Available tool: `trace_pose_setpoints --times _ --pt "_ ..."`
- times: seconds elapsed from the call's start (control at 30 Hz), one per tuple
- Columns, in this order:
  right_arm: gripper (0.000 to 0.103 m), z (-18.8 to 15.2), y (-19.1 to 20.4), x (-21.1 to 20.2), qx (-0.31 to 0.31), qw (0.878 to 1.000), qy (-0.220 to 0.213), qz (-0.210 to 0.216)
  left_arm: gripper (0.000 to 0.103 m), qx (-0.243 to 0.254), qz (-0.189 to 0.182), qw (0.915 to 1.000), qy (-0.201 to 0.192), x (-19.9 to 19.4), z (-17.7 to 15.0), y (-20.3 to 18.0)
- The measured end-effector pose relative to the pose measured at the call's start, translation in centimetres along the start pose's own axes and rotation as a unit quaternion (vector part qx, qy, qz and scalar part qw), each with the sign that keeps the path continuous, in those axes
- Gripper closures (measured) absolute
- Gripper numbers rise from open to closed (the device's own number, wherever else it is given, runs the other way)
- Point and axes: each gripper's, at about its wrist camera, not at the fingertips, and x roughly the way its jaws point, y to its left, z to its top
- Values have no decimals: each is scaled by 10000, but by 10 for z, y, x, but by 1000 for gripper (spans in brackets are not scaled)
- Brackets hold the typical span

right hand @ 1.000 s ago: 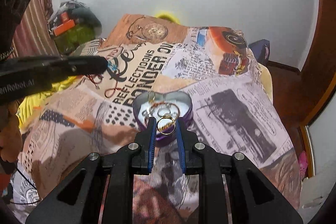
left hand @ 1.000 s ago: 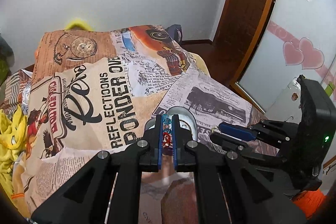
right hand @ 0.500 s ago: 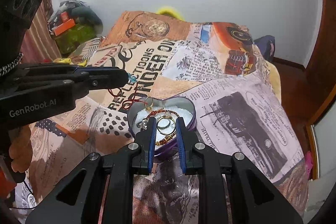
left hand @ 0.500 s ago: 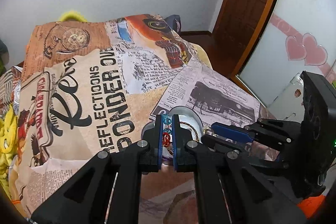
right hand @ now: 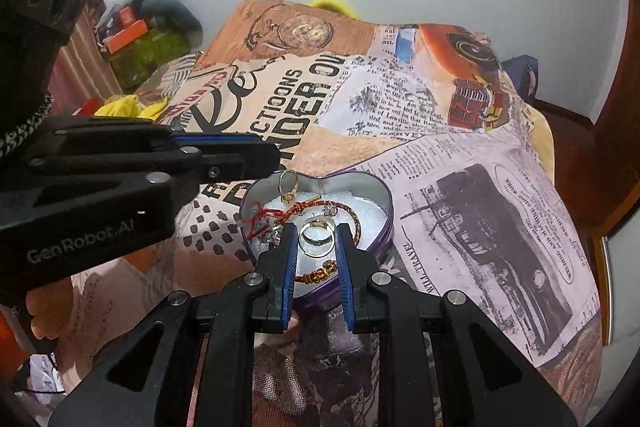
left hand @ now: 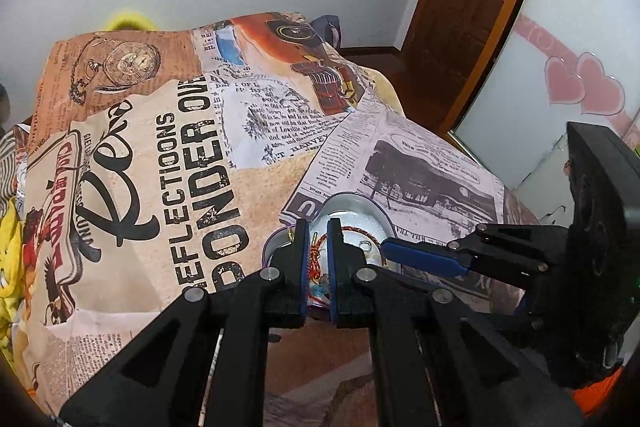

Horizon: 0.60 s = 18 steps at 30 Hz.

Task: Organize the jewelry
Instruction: 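Open both grippers to release the chain and ring into the tin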

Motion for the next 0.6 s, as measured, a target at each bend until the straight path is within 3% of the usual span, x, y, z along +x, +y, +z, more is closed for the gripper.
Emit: trace_pose_setpoints --times 0.1,0.17,0.4,0.6 --pt "80 0 -1 2 26 10000 63 23 97 -34 -16 10000 -18 -5 0 1" --pt "70 0 0 -3 43 10000 14 33 96 -60 15 10000 -74 -11 0 2" --pt "70 5 2 -31 75 9993 -297 -197 96 -133 288 9984 -478 -52 -2 1" --pt "70 13 7 -84 171 9953 -888 -345 89 -126 518 9931 -1046 -103 -5 -10"
